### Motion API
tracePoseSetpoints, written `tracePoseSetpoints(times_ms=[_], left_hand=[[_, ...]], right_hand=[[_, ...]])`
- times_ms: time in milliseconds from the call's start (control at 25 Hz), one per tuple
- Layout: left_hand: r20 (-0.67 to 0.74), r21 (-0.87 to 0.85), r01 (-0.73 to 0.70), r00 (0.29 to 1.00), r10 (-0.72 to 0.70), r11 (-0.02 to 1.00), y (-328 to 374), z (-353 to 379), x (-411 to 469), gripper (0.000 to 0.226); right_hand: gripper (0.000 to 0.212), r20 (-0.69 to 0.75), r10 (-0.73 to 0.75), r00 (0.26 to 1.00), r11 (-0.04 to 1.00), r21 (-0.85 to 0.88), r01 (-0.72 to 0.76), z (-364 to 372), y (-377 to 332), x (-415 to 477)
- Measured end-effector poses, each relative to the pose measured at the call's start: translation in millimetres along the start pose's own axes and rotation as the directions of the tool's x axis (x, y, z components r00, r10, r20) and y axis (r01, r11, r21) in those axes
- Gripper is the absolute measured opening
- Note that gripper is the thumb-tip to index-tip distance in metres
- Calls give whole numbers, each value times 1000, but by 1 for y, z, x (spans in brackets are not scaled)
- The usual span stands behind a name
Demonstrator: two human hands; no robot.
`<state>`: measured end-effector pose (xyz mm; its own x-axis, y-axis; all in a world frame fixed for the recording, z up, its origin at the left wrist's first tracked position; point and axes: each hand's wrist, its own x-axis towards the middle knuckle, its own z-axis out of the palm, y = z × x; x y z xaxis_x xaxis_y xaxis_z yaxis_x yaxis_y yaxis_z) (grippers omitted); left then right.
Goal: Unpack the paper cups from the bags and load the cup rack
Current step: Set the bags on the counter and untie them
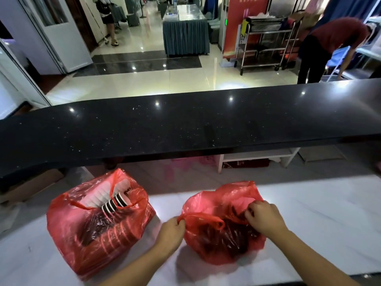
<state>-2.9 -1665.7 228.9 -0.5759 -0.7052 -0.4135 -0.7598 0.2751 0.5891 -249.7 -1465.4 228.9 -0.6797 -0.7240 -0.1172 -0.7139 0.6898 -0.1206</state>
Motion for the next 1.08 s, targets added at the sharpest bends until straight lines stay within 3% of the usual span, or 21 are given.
tracePoseSetpoints(times_ms=[40, 120, 160, 240, 280, 320, 360, 400, 440, 520, 560, 600, 680, 760, 840, 880, 960, 1000, 1080], left_hand=[[-39, 106, 9, 999, -5, 994, -2, -7, 1, 18], [10, 487, -65, 998, 69, 871, -9, -18, 0, 58], [62, 558, -204, 977, 205, 805, -8, -22, -4, 78], [156, 477, -545, 824, 544, 689, 13, -33, -15, 92], [148, 407, -638, 753, 642, 654, 27, -32, -15, 91], [101, 342, -680, 713, 694, 649, 44, -30, -17, 84], [53, 244, -643, 757, 652, 726, 60, -27, -15, 75], [44, 150, -535, 844, 535, 831, 78, -27, -10, 64], [79, 129, -388, 921, 380, 913, 92, -25, -4, 56], [182, 280, -215, 969, 168, 936, 108, -19, 4, 45], [204, 364, -197, 971, 128, 911, 110, -16, 7, 40], [205, 423, -197, 972, 118, 884, 110, -14, 10, 33], [174, 413, -189, 977, 127, 891, 109, -8, 12, 35], [122, 379, -208, 977, 174, 902, 109, -1, 10, 70], [141, 470, -290, 957, 254, 834, 111, 9, 5, 93], [173, 529, -318, 948, 267, 787, 108, 15, 5, 96], [222, 619, -352, 936, 274, 702, 101, 23, 6, 82], [212, 640, -354, 935, 285, 682, 98, 25, 12, 69], [182, 600, -361, 931, 318, 714, 96, 20, 25, 39]], right_hand=[[37, -52, 22, 998, 999, 24, -21, -6, 5, 2], [37, -216, -36, 976, 994, 96, 58, -15, 12, 3], [34, -351, -105, 930, 985, 90, 145, -18, 12, 1], [22, -565, -253, 785, 944, 33, 329, -29, 2, -1], [17, -615, -315, 722, 914, 9, 406, -37, -9, -5], [15, -642, -357, 679, 887, -6, 461, -45, -23, -9], [15, -646, -380, 662, 874, -17, 485, -51, -37, -11], [16, -619, -373, 691, 881, -4, 473, -54, -50, -13], [19, -529, -331, 782, 908, 47, 416, -53, -58, -13], [22, -114, -74, 991, 960, 259, 102, -47, -64, -13], [18, 142, 33, 989, 942, 325, -79, -41, -64, -14], [18, 279, 79, 957, 929, 327, -172, -34, -63, -15], [27, 252, 146, 957, 933, 286, -218, -24, -61, -20], [22, 68, 217, 974, 927, 299, -227, -26, -64, -27], [15, -146, 307, 940, 894, 382, -233, -29, -54, -30], [23, -165, 364, 917, 857, 446, -260, -27, -42, -29], [49, 31, 439, 898, 751, 536, -386, -20, -21, -26], [48, 147, 424, 893, 698, 575, -426, -14, -15, -25], [15, 240, 376, 895, 572, 700, -428, -4, -12, -23]])
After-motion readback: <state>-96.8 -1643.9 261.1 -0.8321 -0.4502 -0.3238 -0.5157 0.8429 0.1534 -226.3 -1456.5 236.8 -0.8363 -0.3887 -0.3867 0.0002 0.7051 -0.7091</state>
